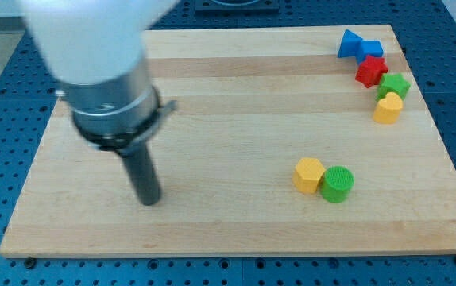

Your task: Place the yellow hexagon towards the bottom of the yellow heart

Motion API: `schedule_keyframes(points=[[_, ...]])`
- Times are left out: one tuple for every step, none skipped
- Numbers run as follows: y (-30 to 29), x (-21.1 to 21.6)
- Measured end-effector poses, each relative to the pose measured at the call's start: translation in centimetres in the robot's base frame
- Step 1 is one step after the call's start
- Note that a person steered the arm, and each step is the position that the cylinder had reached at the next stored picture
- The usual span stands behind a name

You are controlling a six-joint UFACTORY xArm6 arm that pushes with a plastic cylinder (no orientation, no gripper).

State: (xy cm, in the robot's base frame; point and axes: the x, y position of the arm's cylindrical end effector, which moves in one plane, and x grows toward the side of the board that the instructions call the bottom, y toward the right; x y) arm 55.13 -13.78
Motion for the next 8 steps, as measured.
schedule_keyframes(points=[[0.8,0.0],[8.7,-0.9],[18.1,-3.0],[23.2,-3.3],[23.2,-3.3],[22.6,-2.4],[22.6,-0.8],[24.8,-0.8]])
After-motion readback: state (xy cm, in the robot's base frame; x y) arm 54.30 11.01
